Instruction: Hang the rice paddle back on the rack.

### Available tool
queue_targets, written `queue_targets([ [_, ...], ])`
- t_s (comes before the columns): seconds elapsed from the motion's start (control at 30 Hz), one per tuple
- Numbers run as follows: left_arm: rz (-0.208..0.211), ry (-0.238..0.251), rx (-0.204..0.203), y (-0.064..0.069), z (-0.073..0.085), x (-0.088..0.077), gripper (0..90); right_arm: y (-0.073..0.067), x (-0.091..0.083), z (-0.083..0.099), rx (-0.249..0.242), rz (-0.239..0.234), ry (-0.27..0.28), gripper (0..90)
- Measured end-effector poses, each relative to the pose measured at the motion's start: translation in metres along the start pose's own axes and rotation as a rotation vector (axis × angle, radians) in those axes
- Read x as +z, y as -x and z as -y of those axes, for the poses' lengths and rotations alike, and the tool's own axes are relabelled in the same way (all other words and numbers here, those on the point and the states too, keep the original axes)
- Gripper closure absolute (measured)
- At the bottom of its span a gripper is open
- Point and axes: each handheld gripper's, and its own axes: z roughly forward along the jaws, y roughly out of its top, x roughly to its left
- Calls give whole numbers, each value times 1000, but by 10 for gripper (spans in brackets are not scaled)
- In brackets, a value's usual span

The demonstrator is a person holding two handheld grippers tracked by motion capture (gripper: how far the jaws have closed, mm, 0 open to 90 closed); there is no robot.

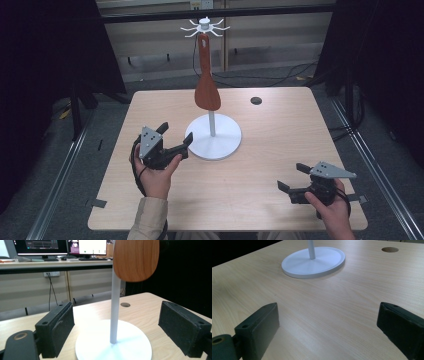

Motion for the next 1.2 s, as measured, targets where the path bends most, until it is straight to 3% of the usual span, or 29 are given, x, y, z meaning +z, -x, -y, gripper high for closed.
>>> queue_targets([
  [0.33,-5,-28,-11,-3,17,-6,119,0,0,0,2,-1,0,38],
  [0.77,24,-63,-3,-2,36,-8,98,1,-2,1,-3,5,-1,39],
  [1.2,14,-74,-12,-1,43,-13,90,-1,1,1,-12,7,-12,39],
])
